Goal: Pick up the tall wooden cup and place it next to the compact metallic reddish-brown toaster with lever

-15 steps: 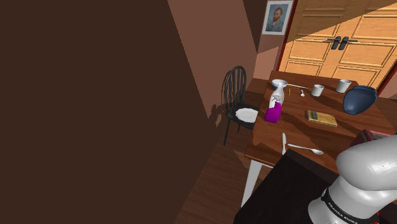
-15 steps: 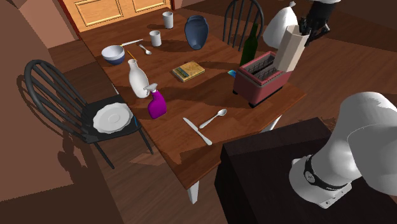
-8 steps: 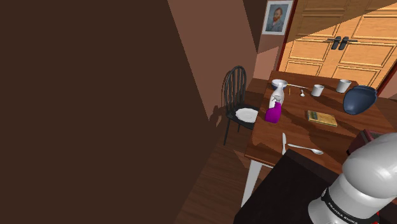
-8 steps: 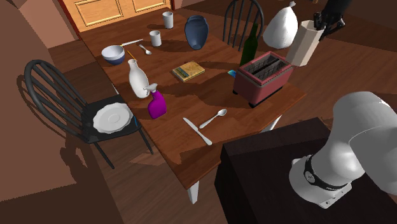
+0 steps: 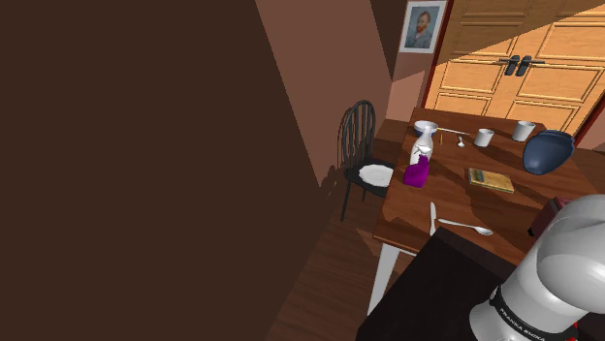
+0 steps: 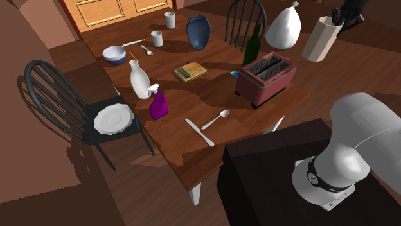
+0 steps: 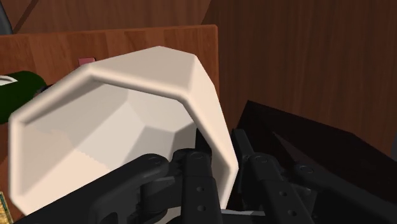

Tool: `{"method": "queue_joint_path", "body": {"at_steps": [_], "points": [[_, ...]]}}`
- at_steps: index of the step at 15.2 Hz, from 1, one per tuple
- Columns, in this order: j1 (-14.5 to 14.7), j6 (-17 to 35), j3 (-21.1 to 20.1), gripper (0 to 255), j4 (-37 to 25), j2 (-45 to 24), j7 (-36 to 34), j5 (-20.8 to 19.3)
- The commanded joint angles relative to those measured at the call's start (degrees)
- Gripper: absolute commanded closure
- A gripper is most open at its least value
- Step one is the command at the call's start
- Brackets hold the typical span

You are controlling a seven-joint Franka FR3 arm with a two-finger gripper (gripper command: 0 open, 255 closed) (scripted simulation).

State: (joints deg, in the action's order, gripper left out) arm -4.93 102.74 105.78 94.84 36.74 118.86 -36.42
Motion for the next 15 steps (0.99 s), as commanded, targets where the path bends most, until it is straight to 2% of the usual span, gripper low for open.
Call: {"method": "queue_joint_path", "body": {"at_steps": [1, 15], "points": [[1.39, 0.34, 1.44, 255, -0.85, 1.19, 0.1, -0.99], [2.66, 7.99, 5.75, 255, 4.64, 4.99, -2.56, -5.46]]}}
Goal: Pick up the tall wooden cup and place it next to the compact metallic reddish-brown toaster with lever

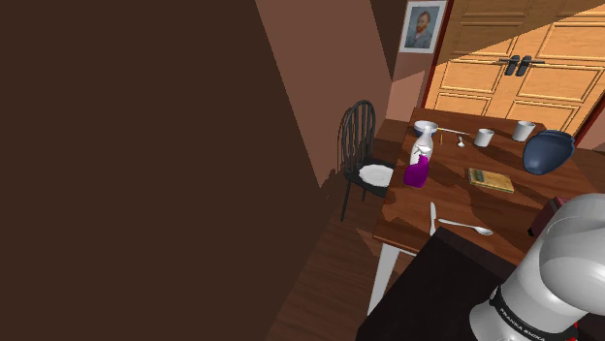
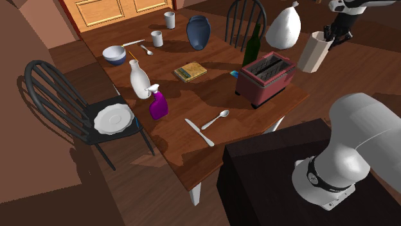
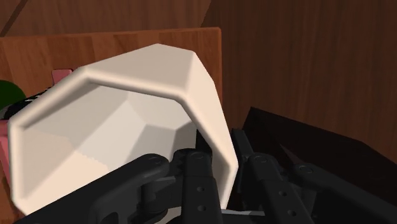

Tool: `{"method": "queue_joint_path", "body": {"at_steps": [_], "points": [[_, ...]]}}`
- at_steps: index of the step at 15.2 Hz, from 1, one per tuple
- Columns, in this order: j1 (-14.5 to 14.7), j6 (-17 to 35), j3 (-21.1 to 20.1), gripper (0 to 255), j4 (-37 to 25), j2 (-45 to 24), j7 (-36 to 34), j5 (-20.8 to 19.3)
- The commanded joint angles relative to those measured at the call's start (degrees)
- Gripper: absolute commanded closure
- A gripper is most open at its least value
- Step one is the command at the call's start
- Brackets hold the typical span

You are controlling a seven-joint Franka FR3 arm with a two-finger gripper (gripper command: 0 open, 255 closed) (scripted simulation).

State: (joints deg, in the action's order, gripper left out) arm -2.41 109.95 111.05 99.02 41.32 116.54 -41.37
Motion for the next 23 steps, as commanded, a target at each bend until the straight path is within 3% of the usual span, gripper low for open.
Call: {"method": "queue_joint_path", "body": {"at_steps": [1, 16, 23], "points": [[0.31, 1.29, 0.85, 255, 0.74, 0.72, -0.44, -0.86], [3.38, 8.21, 6.82, 255, 3.36, 6.11, -3.5, -6.79], [6.42, 12.38, 11.81, 255, 3.8, 7.34, -3.88, -7.54]]}}
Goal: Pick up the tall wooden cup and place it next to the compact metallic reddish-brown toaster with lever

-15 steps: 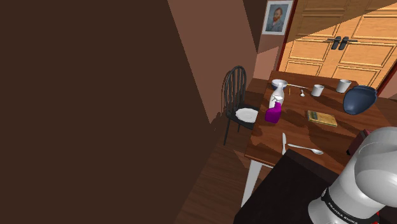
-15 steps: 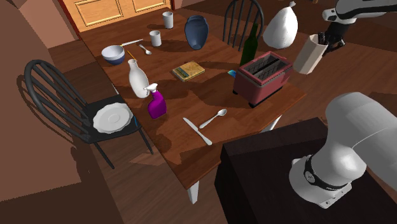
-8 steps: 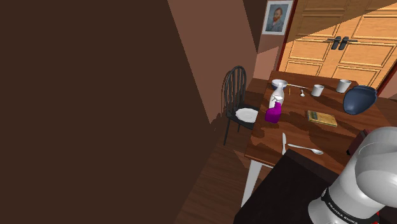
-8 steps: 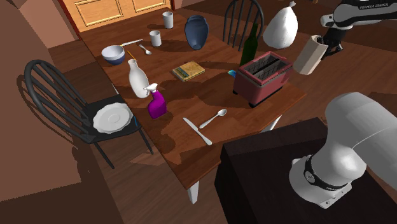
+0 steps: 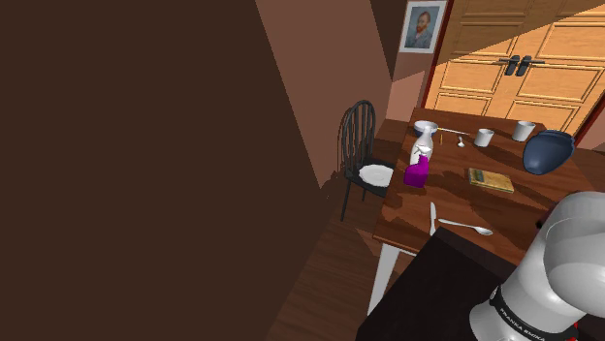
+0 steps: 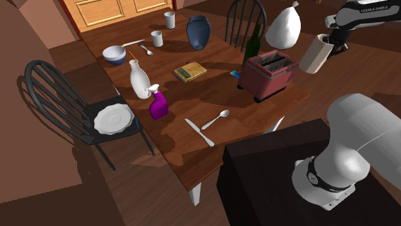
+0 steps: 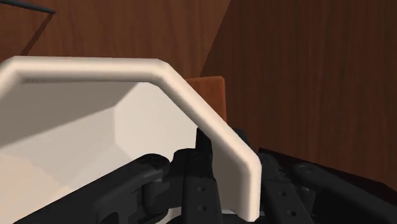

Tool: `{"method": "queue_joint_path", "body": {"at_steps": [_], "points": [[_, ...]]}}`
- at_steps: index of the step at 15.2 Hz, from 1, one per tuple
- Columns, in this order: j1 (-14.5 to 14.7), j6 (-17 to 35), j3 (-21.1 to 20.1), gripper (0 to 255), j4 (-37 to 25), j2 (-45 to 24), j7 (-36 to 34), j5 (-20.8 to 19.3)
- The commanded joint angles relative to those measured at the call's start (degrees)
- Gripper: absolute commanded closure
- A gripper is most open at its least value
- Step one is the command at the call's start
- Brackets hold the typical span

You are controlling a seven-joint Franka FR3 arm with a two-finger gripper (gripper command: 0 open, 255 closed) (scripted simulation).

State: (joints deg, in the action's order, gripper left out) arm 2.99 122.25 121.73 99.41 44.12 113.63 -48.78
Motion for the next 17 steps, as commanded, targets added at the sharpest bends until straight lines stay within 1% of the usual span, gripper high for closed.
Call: {"method": "queue_joint_path", "body": {"at_steps": [1, 4, 6, 11, 17], "points": [[1.61, 0.79, 2.05, 255, 3.45, 4.59, -0.92, -0.02], [2.73, 2.25, 3.79, 255, 3.36, 5.6, -1.28, -0.78], [2.5, 2.27, 3.51, 255, 3.08, 7.42, -2.24, -2.85], [4.06, 4.3, 5.91, 255, 2.41, 9.96, -3.18, -4.98], [4.05, 4.3, 5.9, 255, 2.41, 9.96, -3.18, -4.99]]}}
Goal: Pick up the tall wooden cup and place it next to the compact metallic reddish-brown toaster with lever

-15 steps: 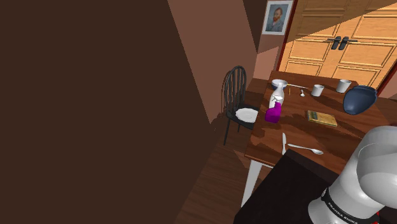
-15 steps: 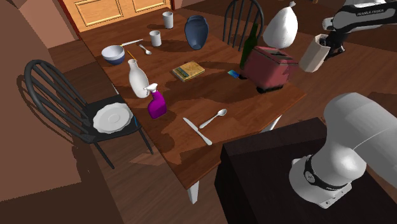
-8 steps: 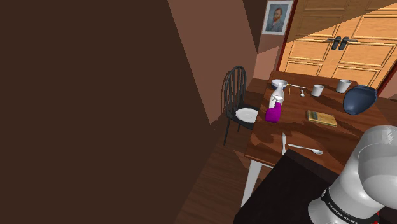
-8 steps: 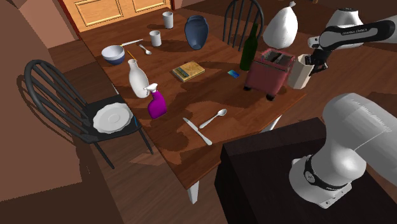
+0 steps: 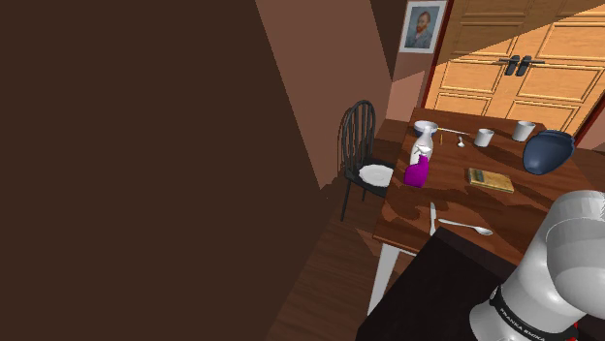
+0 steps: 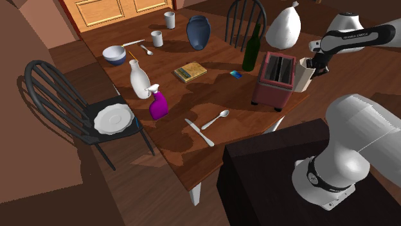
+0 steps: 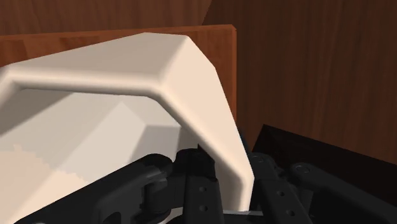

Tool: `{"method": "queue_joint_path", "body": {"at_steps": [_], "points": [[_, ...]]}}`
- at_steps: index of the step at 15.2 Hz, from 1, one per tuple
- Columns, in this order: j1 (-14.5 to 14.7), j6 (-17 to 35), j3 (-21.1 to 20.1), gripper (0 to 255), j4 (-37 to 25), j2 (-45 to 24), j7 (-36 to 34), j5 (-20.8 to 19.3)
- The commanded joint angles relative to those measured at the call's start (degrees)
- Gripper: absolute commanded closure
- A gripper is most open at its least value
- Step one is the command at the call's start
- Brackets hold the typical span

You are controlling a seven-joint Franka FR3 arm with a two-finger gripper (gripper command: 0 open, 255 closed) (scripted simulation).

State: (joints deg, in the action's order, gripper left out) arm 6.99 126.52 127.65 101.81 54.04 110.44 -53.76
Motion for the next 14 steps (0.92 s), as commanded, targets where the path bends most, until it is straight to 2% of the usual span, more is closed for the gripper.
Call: {"method": "queue_joint_path", "body": {"at_steps": [1, 2, 3, 8, 12, 14], "points": [[0.06, 0.02, -0.02, 255, 0.0, 0.04, 0.01, 0.0], [0.06, 0.02, -0.02, 255, 0.0, 0.04, 0.01, 0.0], [0.05, 0.02, -0.04, 0, 0.03, 0.01, -0.02, 0.0], [0.06, 0.02, -0.02, 0, 0.0, 0.04, 0.01, 0.0], [-2.54, -3.63, -4.2, 0, 0.82, -4.25, 1.68, 3.74], [-2.55, -3.64, -4.21, 0, 0.82, -4.24, 1.68, 3.73]]}}
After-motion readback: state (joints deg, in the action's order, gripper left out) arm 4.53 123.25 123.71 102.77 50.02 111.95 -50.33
